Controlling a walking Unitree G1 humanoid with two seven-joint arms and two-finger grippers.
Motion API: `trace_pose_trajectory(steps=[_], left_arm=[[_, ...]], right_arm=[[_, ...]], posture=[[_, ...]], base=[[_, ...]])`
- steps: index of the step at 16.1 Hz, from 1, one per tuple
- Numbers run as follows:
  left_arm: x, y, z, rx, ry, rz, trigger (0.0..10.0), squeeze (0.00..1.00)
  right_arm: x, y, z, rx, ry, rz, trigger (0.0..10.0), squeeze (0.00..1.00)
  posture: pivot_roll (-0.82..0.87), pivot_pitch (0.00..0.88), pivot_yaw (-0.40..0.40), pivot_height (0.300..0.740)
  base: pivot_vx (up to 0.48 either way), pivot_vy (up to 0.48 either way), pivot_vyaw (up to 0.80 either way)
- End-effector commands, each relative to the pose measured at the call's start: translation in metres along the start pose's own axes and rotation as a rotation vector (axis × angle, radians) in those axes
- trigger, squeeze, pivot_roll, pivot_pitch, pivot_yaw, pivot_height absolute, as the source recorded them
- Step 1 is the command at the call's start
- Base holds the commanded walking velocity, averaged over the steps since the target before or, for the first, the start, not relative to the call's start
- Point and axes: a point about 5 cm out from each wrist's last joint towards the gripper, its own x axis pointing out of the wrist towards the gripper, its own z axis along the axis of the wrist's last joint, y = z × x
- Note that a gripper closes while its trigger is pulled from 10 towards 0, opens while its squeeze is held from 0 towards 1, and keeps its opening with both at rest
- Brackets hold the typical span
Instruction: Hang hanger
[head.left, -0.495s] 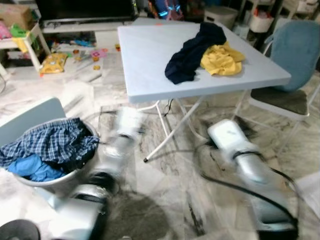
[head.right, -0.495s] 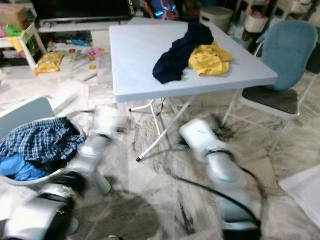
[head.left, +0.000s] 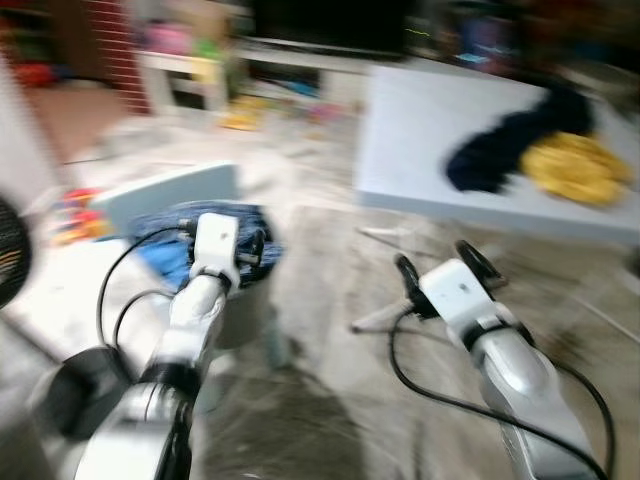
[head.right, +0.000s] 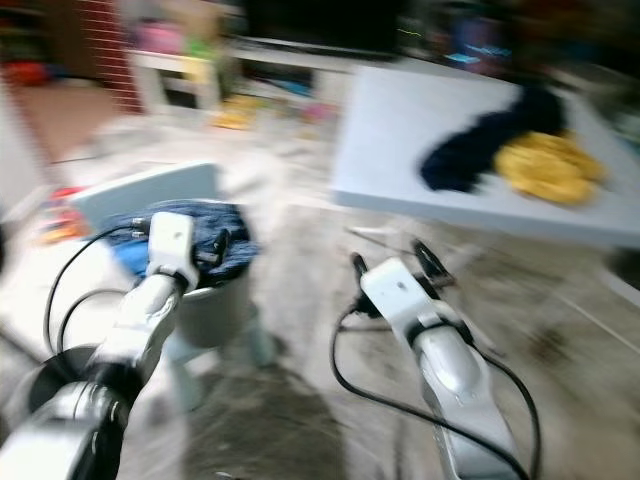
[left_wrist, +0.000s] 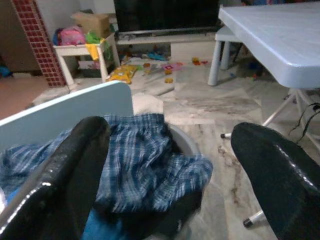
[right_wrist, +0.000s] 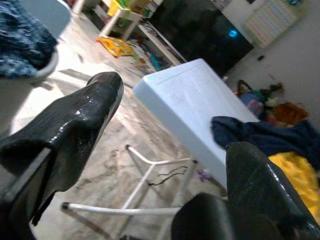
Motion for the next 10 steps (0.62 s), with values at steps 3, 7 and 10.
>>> trace_pose_trajectory(steps=[3, 7, 10], left_arm=[[-0.024, -0.022, -0.002, 0.009, -0.036, -0.156, 10.0, 0.0], [-0.028, -0.032, -0.002, -0.009, -0.005, -0.147, 10.0, 0.0], [-0.031, -0.025, 0.0, -0.024, 0.004, -0.117, 10.0, 0.0]], right_arm=[[-0.016, -0.024, -0.004, 0.07, -0.004, -0.164, 10.0, 0.0], [-0.026, -0.036, -0.017, 0.044, 0.056, -0.305, 10.0, 0.0], [-0.028, -0.03, -0.02, 0.052, 0.066, -0.264, 10.0, 0.0]], posture=[[0.09, 0.0, -0.068, 0.74], [0.08, 0.0, -0.055, 0.74], [0.09, 0.0, -0.059, 0.74]], base=[[0.0, 0.0, 0.79], [0.0, 0.0, 0.17], [0.0, 0.0, 0.0]])
